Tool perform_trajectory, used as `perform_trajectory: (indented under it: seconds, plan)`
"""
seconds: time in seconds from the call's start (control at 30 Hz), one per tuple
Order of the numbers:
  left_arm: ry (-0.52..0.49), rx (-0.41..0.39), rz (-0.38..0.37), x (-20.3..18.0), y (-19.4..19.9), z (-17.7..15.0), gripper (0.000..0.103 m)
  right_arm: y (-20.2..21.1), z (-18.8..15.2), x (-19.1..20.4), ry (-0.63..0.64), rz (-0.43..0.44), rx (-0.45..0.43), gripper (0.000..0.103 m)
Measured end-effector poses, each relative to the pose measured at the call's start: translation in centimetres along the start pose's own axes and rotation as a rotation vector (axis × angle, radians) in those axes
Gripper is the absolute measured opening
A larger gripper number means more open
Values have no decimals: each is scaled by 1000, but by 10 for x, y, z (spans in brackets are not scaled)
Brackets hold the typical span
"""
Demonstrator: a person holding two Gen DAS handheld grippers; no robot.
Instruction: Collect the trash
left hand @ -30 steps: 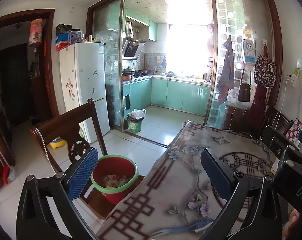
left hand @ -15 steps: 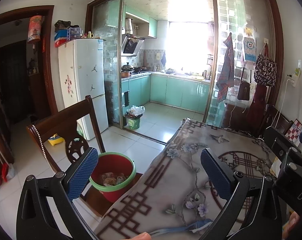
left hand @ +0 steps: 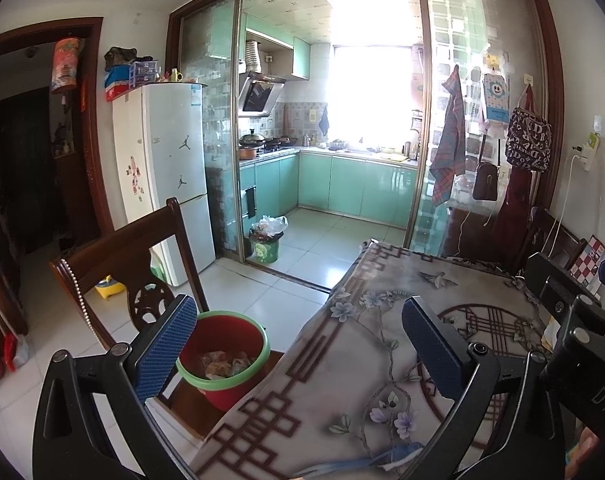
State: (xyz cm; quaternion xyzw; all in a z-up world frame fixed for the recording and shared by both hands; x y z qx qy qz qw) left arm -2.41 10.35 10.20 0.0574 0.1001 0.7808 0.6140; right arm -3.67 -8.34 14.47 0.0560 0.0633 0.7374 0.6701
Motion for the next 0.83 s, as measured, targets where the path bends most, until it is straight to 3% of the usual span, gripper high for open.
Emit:
perform_trajectory:
  seconds: [0.7,0.83]
  plan:
    - [-5,11,-16,-5,-6,-3,103,0,1,-1,0,-2,2,102]
    - [-59,-15,-41,-13,-1,-1,103,-1,0,-4,-7,-6,5,102]
Point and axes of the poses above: each gripper's, at about its wrist camera, not at the fingertips, and y roughly against the way its jaws point, x to its left, z to its top, the point moved 7 cm from there along -y, roughly the way its jaws point, and after that the axes turned 11 degrees about -x, right-handed, at the moved point
